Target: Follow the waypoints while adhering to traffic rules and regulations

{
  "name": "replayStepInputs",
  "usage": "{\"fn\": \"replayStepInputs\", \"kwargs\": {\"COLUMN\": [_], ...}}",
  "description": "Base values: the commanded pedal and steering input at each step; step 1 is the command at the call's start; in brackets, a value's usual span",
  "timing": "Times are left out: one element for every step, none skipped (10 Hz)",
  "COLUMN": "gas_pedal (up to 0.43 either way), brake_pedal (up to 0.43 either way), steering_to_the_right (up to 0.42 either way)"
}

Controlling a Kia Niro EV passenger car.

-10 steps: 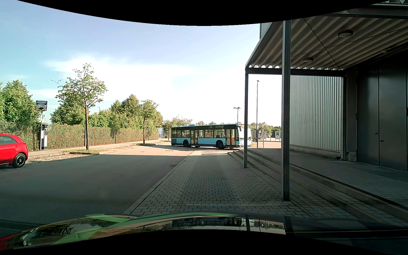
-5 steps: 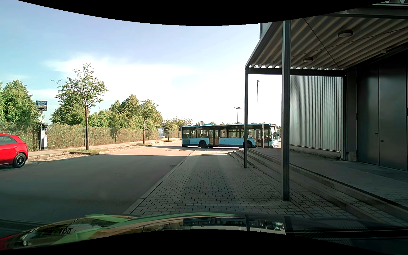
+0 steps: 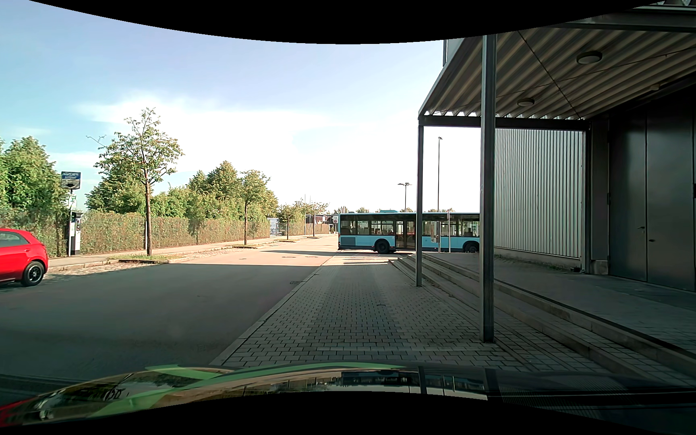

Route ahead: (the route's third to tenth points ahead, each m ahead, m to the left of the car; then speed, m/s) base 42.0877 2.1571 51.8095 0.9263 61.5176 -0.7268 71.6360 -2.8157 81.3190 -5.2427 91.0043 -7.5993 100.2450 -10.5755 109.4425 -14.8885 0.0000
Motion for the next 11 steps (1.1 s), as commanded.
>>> {"fn": "replayStepInputs", "kwargs": {"gas_pedal": [0.000, 0.000, 0.000, 0.000, 0.000, 0.000, 0.000, 0.000, 0.000, 0.000, 0.000], "brake_pedal": [0.232, 0.232, 0.232, 0.232, 0.232, 0.232, 0.232, 0.232, 0.232, 0.232, 0.232], "steering_to_the_right": [-0.068, -0.067, -0.067, -0.067, -0.068, -0.067, -0.067, -0.068, -0.067, -0.068, -0.068]}}
